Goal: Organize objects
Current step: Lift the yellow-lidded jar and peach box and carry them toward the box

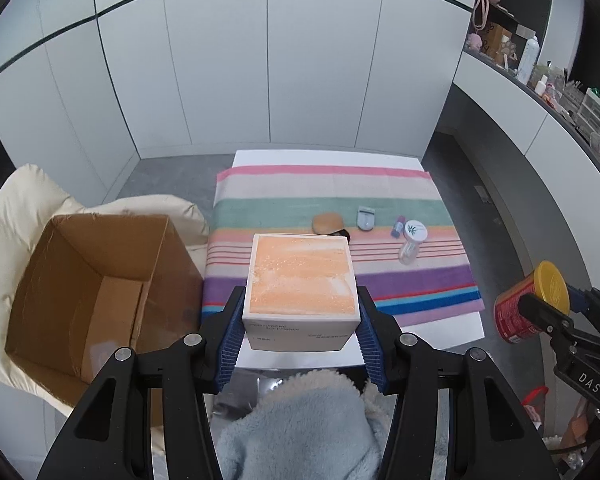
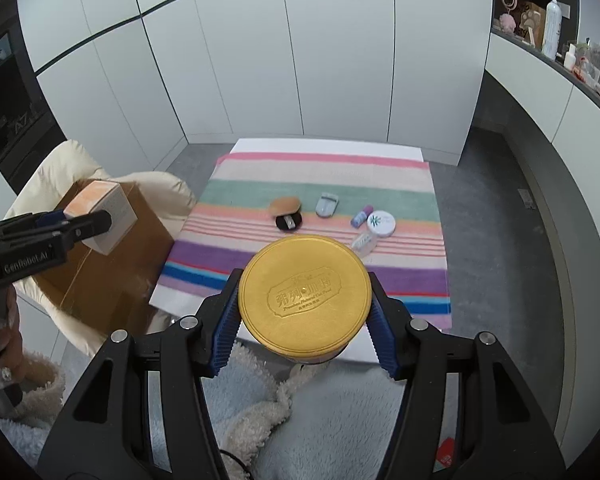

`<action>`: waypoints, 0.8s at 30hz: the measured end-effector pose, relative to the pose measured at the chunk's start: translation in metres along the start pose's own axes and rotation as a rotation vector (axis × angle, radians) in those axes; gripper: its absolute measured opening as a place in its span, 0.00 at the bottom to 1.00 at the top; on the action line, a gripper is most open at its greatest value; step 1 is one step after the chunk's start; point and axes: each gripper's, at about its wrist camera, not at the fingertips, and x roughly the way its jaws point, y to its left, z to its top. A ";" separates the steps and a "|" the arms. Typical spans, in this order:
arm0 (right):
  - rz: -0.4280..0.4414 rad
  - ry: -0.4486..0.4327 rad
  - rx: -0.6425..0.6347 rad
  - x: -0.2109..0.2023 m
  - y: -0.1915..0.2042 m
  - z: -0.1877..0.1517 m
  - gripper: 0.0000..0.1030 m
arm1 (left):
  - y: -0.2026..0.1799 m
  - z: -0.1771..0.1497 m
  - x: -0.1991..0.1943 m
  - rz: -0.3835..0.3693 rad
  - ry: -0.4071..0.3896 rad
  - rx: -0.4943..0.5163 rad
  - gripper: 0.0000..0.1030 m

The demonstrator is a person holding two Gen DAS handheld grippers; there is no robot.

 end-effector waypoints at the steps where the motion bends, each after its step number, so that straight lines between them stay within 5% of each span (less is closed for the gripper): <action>1: -0.002 0.003 0.000 0.001 0.000 -0.002 0.58 | 0.002 0.000 0.001 0.003 -0.001 -0.004 0.51; 24: 0.002 0.019 -0.050 0.022 0.033 0.008 0.58 | 0.051 -0.001 0.010 0.032 0.013 -0.073 0.51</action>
